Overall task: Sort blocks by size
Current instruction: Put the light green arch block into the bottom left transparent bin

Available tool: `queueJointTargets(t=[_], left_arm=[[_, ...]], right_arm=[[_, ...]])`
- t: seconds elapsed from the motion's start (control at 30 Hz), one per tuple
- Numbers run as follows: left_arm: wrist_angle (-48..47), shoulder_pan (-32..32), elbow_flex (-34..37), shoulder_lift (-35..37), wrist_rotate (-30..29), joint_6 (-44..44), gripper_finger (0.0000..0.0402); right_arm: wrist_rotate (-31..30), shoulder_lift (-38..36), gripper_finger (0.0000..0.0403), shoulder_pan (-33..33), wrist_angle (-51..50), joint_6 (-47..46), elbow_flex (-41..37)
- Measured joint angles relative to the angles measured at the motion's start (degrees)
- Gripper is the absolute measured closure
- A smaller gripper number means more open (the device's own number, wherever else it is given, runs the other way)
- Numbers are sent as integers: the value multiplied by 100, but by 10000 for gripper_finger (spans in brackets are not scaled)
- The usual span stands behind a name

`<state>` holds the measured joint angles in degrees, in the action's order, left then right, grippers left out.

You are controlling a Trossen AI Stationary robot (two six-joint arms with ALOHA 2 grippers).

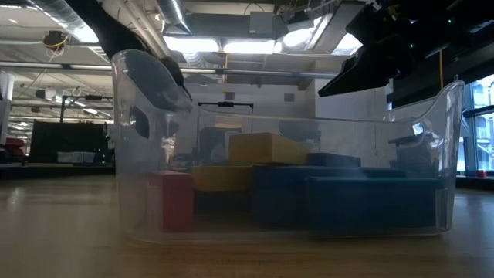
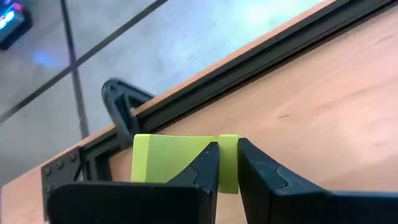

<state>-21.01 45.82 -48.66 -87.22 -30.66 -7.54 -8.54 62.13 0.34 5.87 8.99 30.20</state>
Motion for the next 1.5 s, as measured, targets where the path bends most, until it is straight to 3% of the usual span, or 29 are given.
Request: queueJointTargets(t=[0.37,0.83,1.1,1.5], left_arm=[[-274,-1224,0,925,137,-13,367],[-996,-3501,0,2288,262,-858,363],[-1640,-4858,0,3060,1319,-2237,368],[-2559,-6714,1,3763,2494,-4169,366]], right_arm=[[0,0,172,0,10,-35,0],[59,0,172,0,7,-35,0],[79,0,172,0,3,-451,0],[662,0,172,0,-24,-468,0]])
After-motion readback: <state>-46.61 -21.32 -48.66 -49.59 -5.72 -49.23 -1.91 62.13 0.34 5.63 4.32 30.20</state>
